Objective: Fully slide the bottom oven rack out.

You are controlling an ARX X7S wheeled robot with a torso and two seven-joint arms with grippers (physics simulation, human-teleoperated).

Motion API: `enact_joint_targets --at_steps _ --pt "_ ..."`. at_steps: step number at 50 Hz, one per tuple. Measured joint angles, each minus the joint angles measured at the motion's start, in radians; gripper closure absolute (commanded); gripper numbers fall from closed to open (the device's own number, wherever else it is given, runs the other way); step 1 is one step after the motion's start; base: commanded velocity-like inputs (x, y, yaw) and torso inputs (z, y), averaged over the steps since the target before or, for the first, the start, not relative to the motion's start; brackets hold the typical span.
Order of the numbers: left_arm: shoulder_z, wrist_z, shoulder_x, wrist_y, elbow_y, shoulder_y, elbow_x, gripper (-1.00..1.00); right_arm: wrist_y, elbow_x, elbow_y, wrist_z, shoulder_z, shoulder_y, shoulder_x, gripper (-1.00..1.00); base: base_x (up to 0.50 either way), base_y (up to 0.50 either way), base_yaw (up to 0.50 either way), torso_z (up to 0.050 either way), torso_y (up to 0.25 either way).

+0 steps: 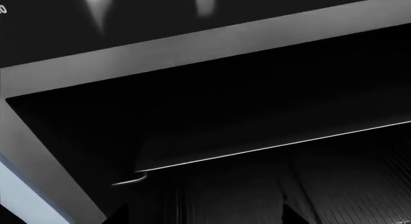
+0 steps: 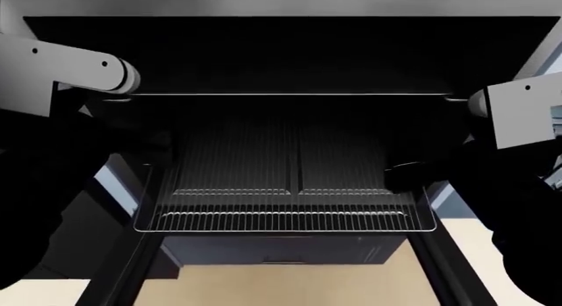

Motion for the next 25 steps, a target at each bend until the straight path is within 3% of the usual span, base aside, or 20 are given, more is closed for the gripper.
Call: enact_joint_targets --at_steps 25 --pt "-0.002 -0.059 -0.045 0.032 0.035 0.015 -0.087 -1.0 -0.001 0.041 -0.009 0.017 -0.006 0.02 0.024 -1.0 0.0 0.0 0.0 0.0 -0.128"
